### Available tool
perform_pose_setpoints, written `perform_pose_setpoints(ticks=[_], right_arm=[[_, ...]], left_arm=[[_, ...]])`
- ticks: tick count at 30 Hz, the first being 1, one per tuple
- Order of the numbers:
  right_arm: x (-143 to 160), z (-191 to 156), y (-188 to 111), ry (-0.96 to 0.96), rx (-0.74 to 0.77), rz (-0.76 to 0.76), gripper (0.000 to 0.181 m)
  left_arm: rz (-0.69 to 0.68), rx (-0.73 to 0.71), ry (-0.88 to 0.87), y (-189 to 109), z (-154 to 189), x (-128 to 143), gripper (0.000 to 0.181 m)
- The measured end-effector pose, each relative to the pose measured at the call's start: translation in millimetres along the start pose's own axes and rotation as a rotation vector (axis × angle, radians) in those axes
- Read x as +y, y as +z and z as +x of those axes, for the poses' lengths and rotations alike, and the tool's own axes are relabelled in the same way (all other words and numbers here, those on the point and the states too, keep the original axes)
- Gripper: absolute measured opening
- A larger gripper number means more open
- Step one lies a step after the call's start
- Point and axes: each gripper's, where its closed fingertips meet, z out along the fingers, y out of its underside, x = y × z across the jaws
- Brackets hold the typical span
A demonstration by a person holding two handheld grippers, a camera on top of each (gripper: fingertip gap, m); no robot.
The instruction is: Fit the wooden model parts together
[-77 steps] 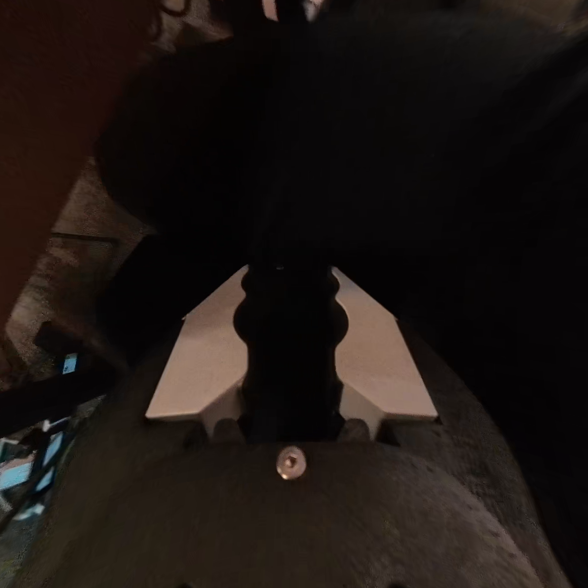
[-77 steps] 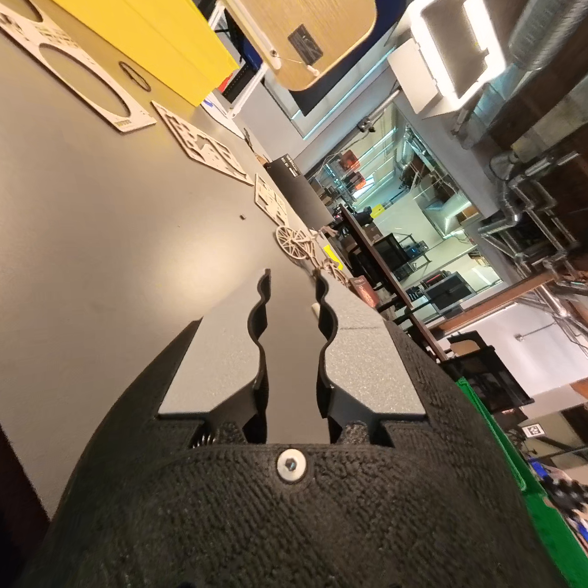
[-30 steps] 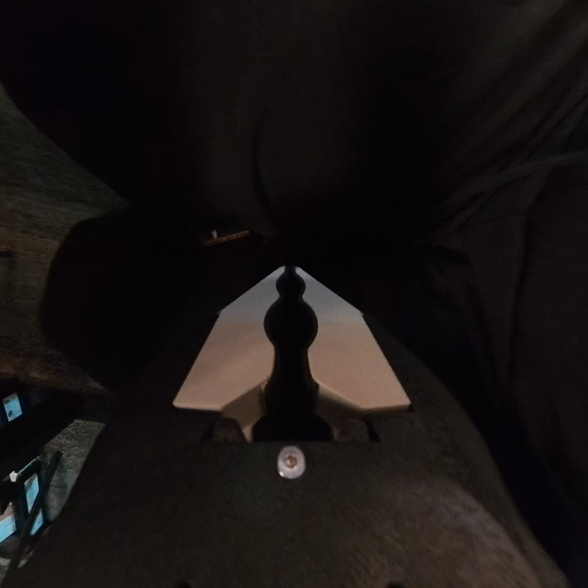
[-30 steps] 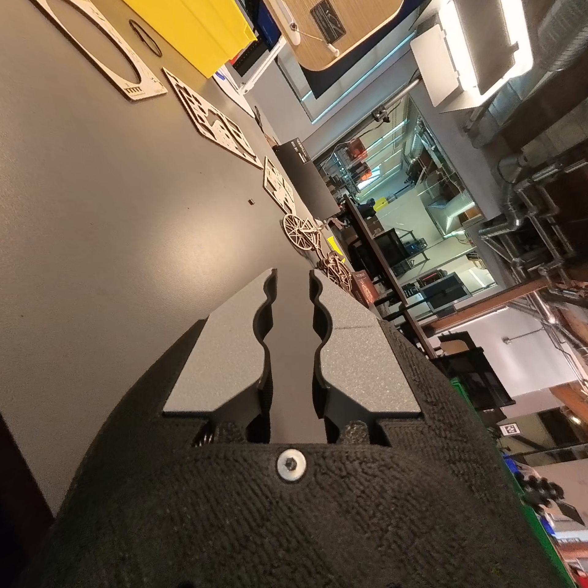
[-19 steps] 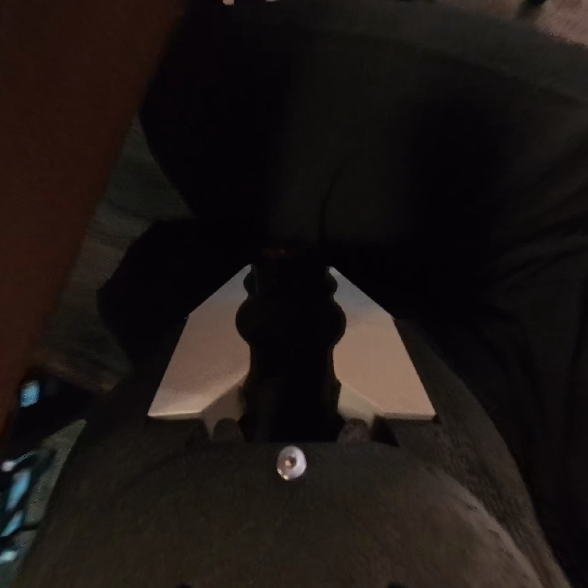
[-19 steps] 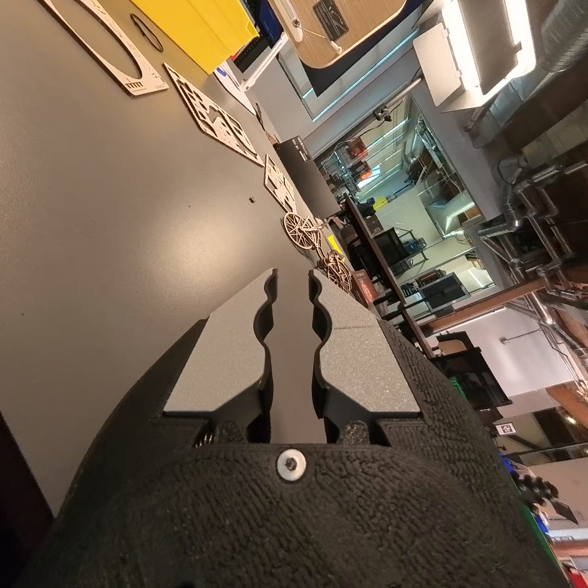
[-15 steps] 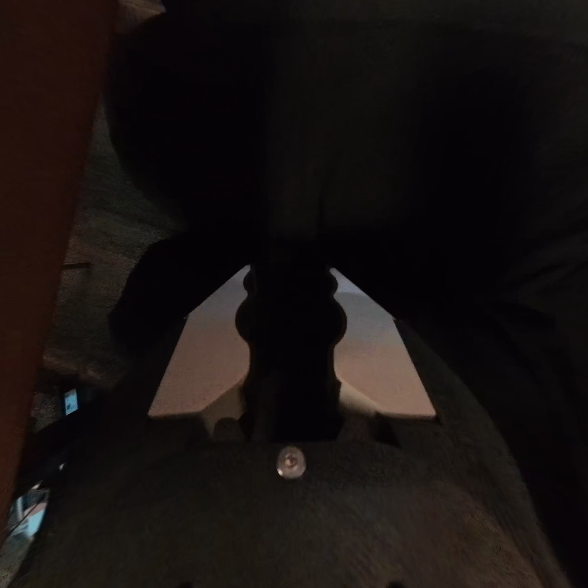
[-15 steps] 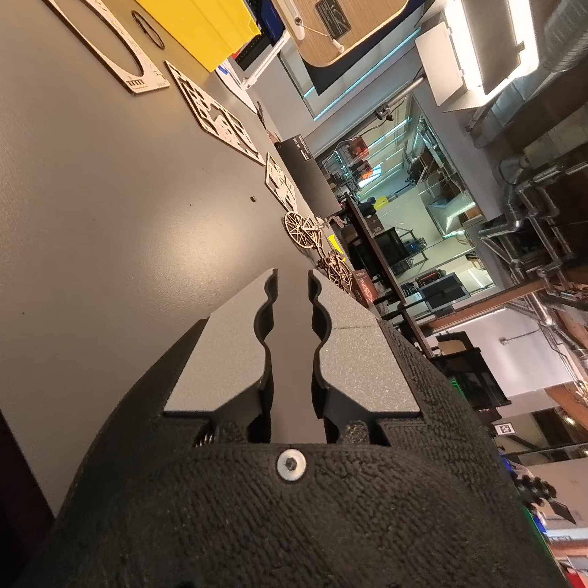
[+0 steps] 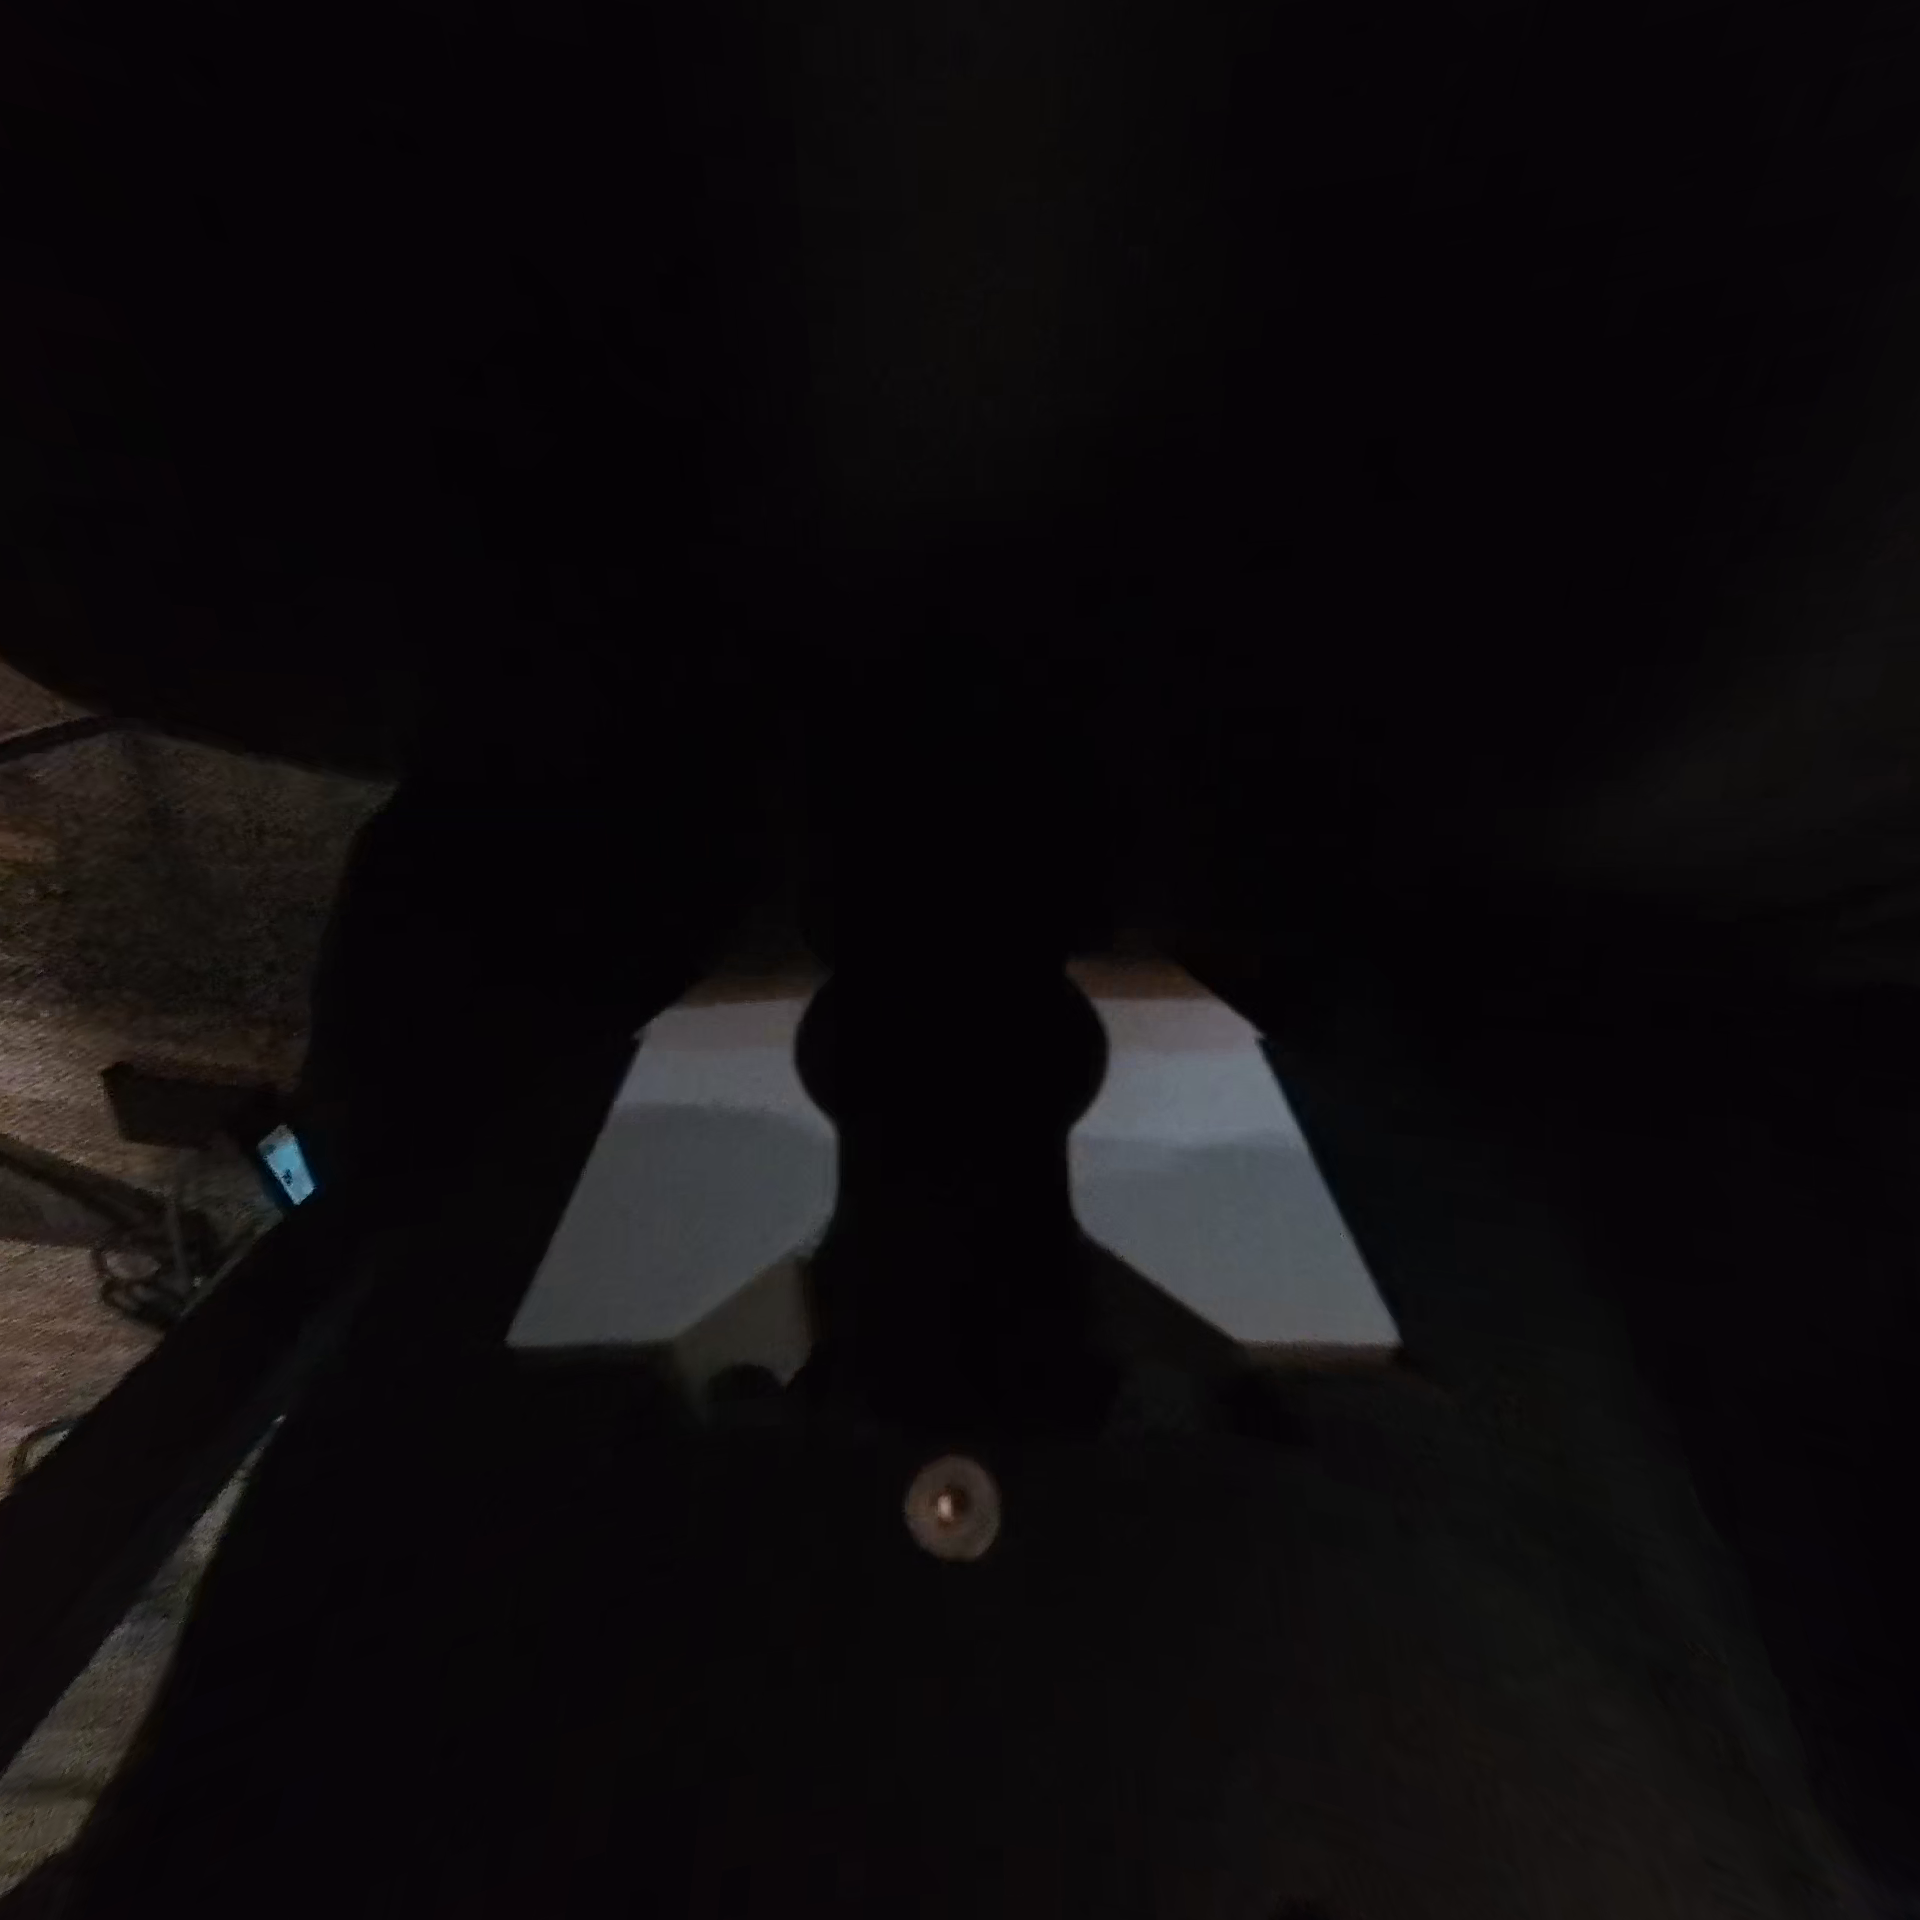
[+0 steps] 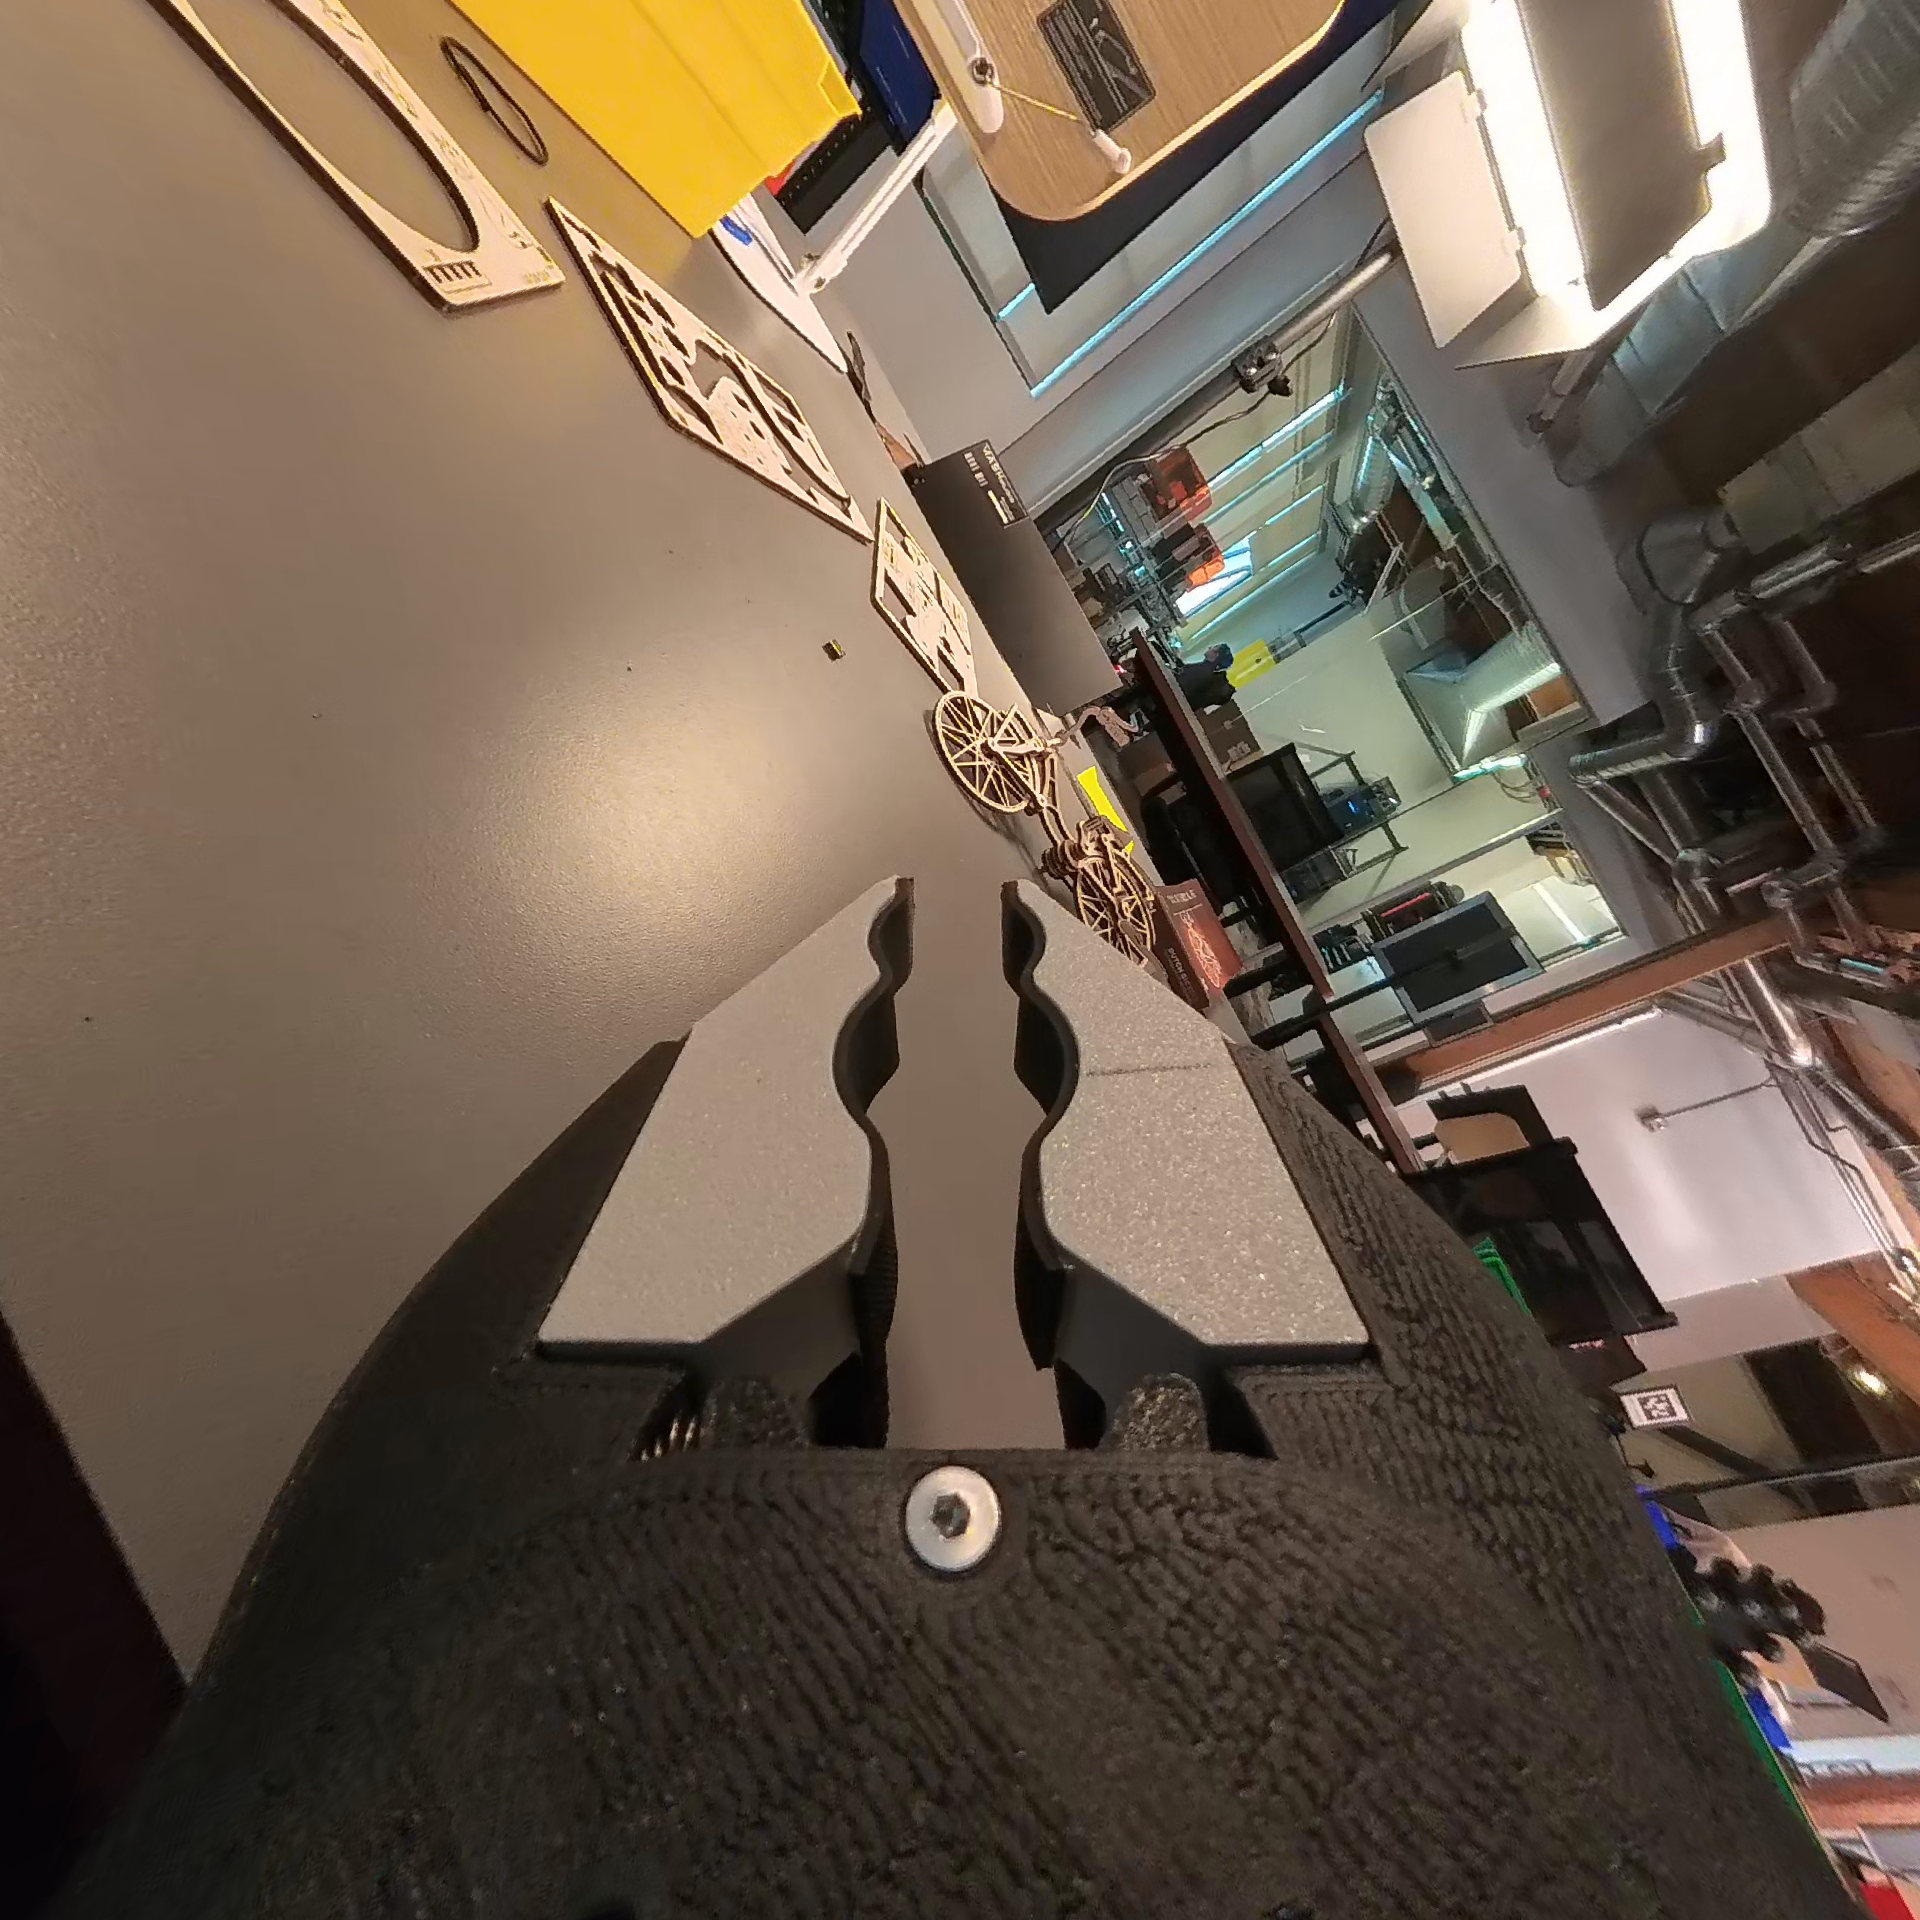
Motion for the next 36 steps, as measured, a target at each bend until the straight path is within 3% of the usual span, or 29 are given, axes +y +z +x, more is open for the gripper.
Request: perform_pose_setpoints(ticks=[3,8,13,18,20,22,28,33,36], right_arm=[[0,1,0,0.003,0.002,0.003,0.015],[-1,2,-1,0.003,0.008,0.010,0.015],[-1,2,-2,0.003,0.008,0.009,0.015],[-1,1,-2,-0.001,0.008,0.006,0.015],[-1,1,-1,-0.004,0.007,0.004,0.015],[-1,1,-2,-0.005,0.008,0.004,0.015],[-1,1,-2,-0.005,0.005,0.004,0.015],[-1,1,-2,-0.006,0.002,0.004,0.015],[-1,1,-2,-0.005,0.001,0.006,0.015]], left_arm=[[0.078,-0.066,0.013,-10,-5,-1,0.000],[0.263,-0.053,-0.045,-23,6,1,0.000],[0.291,-0.102,-0.042,-24,6,2,0.000],[0.319,-0.048,-0.087,-29,6,-6,0.000],[0.342,-0.010,-0.132,-34,5,-7,0.025],[0.316,0.019,-0.137,-31,5,-4,0.037],[0.231,0.040,-0.073,-16,2,-10,0.038],[0.069,0.052,-0.004,-1,6,-2,0.041],[0.006,0.083,-0.018,2,7,-1,0.027]])
